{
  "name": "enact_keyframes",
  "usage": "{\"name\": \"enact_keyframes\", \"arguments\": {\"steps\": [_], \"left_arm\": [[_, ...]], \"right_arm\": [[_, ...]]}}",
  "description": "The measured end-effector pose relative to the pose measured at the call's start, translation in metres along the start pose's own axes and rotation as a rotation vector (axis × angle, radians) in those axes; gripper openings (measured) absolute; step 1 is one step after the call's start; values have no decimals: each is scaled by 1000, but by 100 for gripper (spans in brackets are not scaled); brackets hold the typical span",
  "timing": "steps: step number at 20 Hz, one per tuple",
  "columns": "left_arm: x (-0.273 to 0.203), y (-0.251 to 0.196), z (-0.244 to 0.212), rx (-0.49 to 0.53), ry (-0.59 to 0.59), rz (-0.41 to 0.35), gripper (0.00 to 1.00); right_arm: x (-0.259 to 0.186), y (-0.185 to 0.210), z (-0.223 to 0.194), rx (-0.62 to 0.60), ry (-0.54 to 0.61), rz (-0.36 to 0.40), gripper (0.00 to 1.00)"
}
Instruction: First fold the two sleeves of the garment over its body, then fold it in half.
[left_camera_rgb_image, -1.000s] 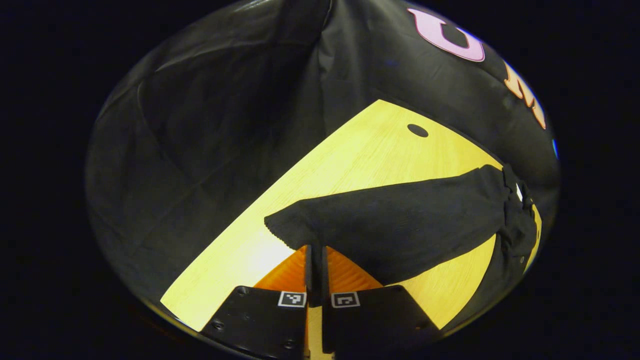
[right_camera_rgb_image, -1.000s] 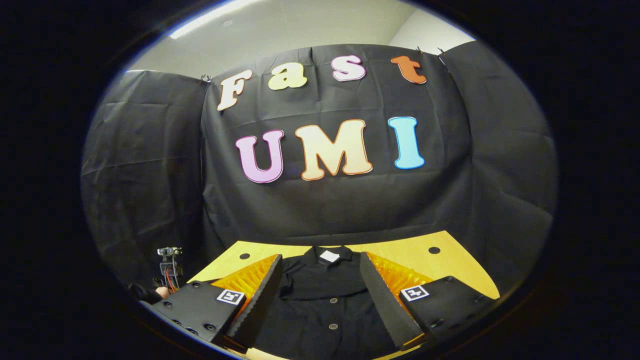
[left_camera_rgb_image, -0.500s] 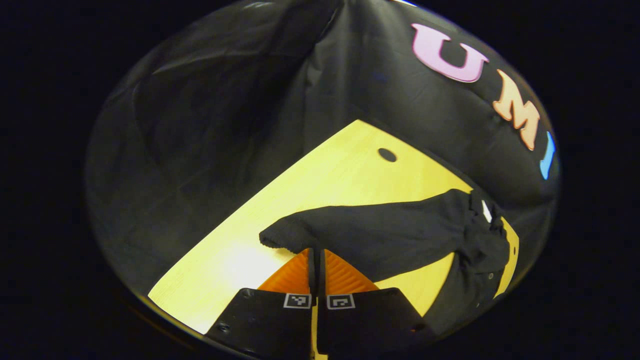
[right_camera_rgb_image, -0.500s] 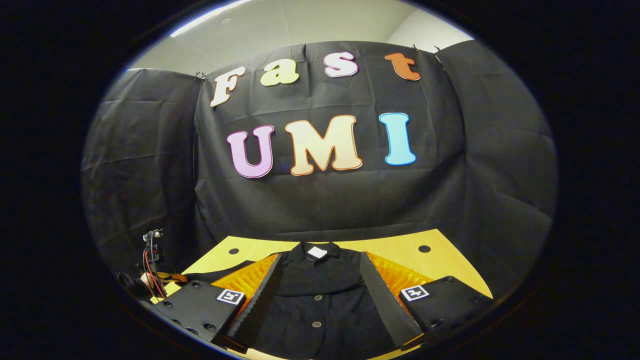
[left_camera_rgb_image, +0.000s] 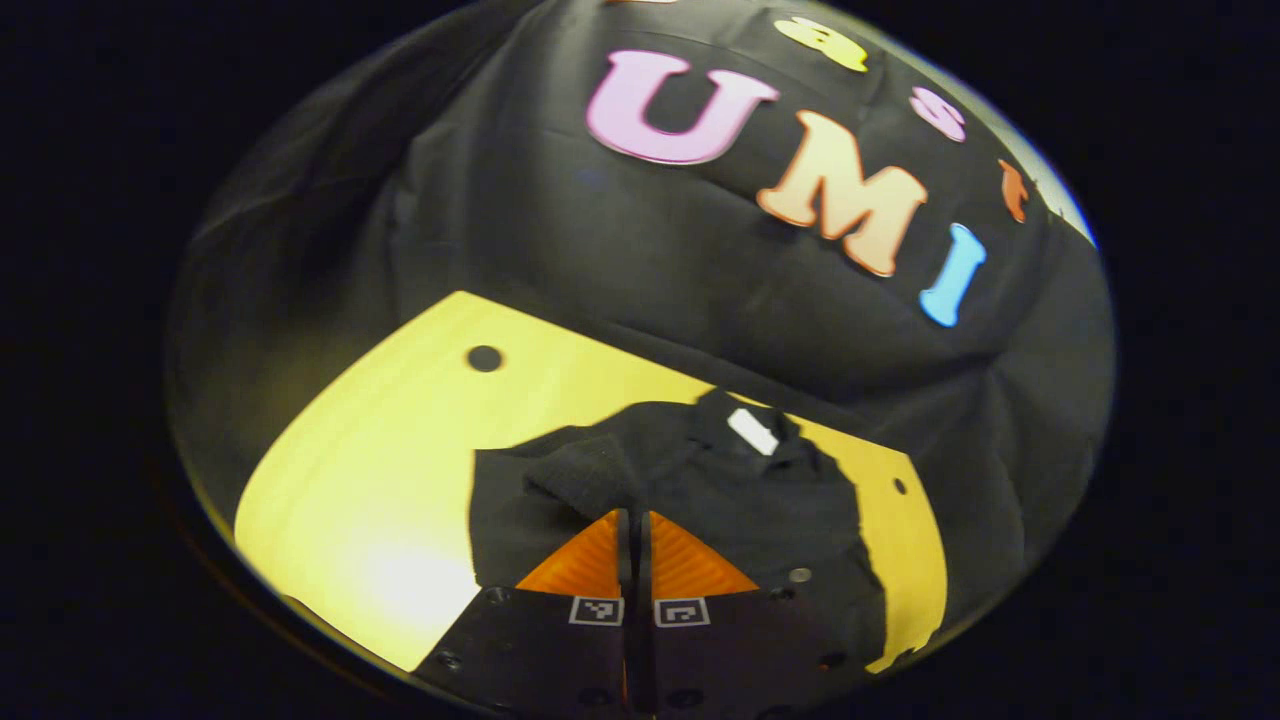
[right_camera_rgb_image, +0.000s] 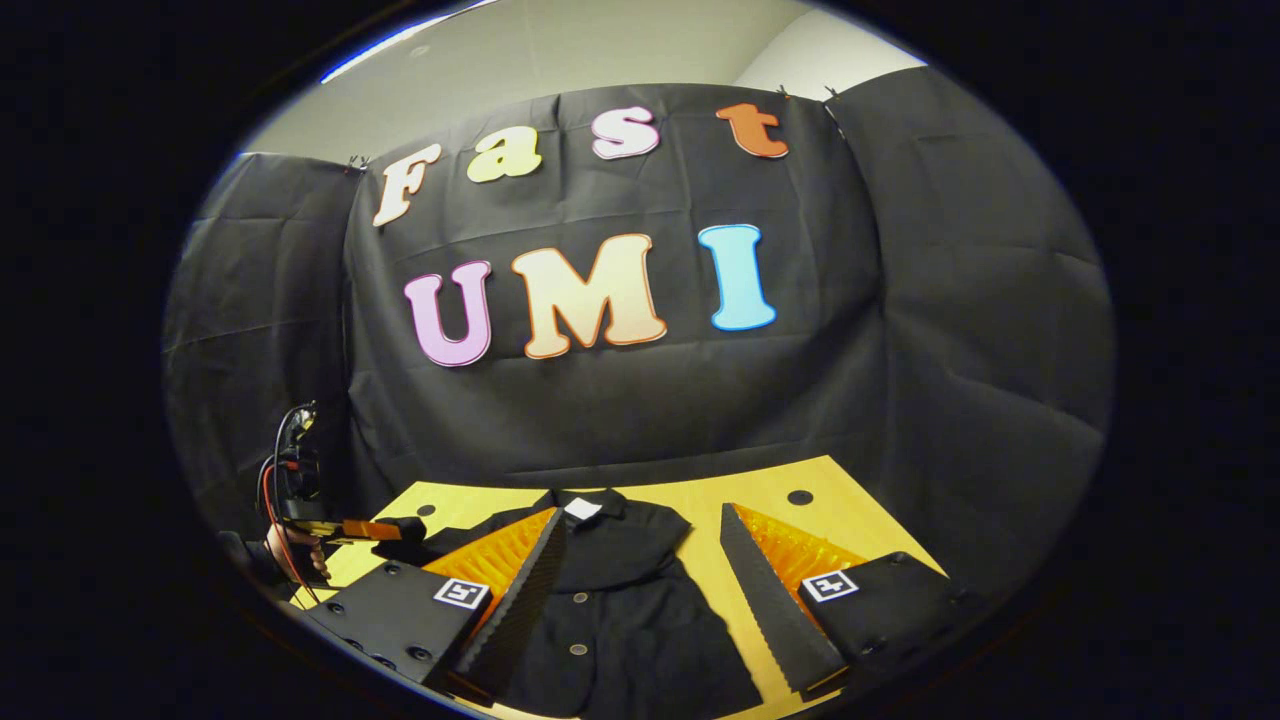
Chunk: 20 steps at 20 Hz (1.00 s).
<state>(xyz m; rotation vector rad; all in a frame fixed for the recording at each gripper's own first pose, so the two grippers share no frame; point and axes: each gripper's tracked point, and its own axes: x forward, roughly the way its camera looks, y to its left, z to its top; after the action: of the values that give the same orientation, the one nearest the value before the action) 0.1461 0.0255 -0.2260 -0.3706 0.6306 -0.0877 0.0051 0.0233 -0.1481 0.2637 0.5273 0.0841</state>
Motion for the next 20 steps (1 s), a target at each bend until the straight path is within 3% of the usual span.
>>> {"name": "enact_keyframes", "arguments": {"steps": [5,10,12,15,16,17,20], "left_arm": [[28,-135,-19,49,54,-180,0],[70,-234,-47,38,85,-251,0],[83,-259,-52,7,83,-263,34],[89,-268,-63,29,88,-243,70],[89,-265,-71,46,115,-231,82],[84,-261,-75,57,121,-227,94],[60,-236,-66,107,95,-212,95]], "right_arm": [[-2,-47,-6,24,11,-43,97],[5,-92,-18,40,30,-56,97],[12,-102,-26,51,39,-45,97],[23,-104,-40,54,65,-16,97],[27,-104,-45,47,80,-11,93],[31,-101,-51,41,94,-7,97],[38,-85,-72,17,140,4,97]]}}
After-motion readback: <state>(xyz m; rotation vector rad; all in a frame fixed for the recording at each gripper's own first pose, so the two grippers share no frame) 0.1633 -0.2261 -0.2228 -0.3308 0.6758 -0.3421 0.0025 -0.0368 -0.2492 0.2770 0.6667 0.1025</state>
